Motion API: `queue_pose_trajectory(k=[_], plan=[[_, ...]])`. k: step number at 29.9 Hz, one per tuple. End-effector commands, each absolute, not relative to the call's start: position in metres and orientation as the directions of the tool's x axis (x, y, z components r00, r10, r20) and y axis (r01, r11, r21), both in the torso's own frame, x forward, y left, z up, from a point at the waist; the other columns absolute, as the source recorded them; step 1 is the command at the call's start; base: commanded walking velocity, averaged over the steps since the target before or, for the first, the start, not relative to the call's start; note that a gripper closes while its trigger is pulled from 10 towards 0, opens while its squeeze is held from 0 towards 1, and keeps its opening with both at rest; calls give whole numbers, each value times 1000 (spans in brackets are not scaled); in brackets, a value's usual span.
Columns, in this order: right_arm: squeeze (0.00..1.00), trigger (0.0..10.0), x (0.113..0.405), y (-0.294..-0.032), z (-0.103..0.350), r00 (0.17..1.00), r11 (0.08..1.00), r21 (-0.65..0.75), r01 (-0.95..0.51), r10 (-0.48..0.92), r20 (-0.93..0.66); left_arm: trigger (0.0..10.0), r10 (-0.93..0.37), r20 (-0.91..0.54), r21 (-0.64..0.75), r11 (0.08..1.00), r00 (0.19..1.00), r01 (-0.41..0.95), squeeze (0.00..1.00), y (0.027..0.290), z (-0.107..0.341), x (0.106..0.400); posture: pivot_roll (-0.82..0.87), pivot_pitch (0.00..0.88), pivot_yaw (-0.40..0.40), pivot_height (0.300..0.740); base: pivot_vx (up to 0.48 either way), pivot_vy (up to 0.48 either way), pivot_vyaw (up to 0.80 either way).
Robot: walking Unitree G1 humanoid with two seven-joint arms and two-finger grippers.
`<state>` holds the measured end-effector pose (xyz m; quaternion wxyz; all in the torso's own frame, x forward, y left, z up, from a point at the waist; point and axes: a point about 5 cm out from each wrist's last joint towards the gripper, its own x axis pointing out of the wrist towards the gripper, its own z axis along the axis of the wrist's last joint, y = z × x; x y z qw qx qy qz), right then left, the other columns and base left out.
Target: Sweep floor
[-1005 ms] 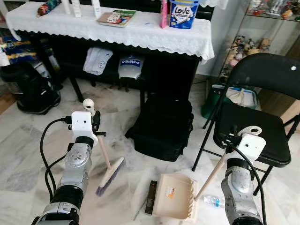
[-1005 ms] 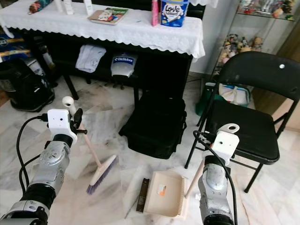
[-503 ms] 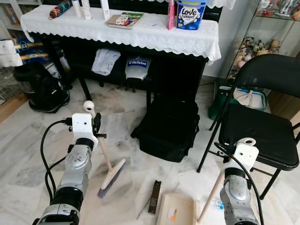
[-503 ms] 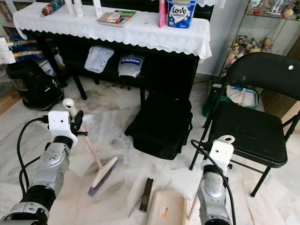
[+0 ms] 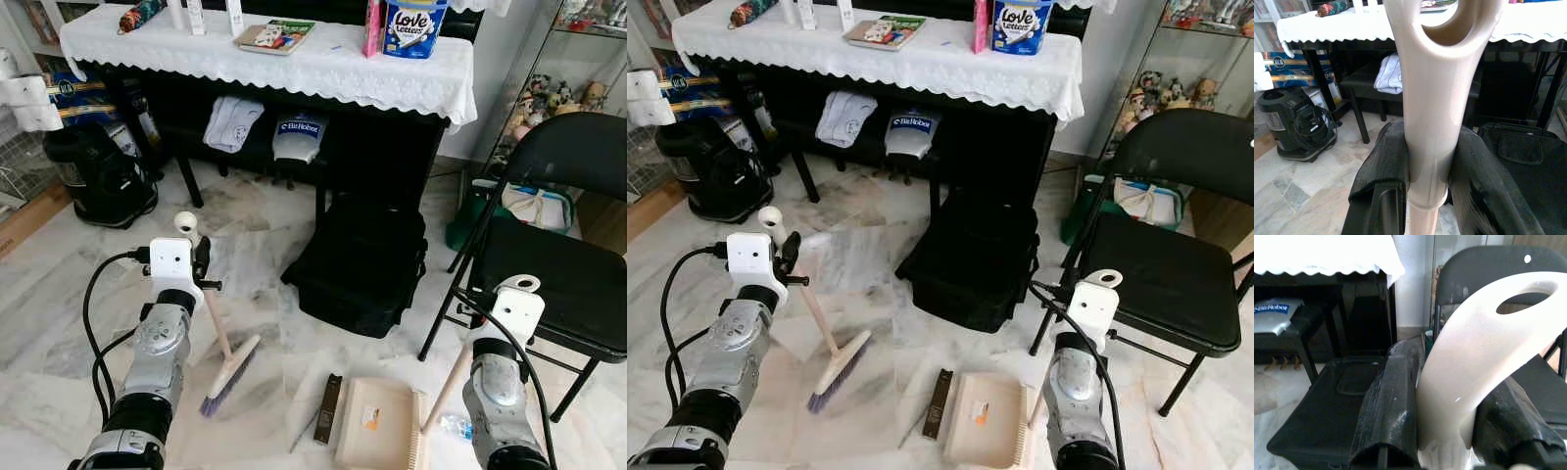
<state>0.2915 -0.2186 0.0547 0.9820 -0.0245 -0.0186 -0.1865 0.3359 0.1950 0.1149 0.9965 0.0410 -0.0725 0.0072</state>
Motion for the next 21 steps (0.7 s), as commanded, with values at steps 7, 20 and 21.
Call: queue_pose_trajectory(k=[7, 20, 21], plan=[[0, 10000, 286, -208, 38, 950, 945, -104, 309, -312, -12, 10000, -11, 165, 102, 995, 986, -6, 0, 198, 121, 334, 52, 115, 35, 740, 0, 0, 0], [0, 10000, 282, -208, 33, 950, 944, -123, 306, -311, -21, 10000, -30, 151, 104, 994, 988, 14, 0, 197, 120, 333, 54, 116, 39, 740, 0, 0, 0], [0, 10000, 283, -211, 35, 949, 941, -129, 313, -316, -6, 10000, -30, 155, 103, 995, 987, 14, 0, 197, 122, 334, 53, 117, 39, 740, 0, 0, 0]])
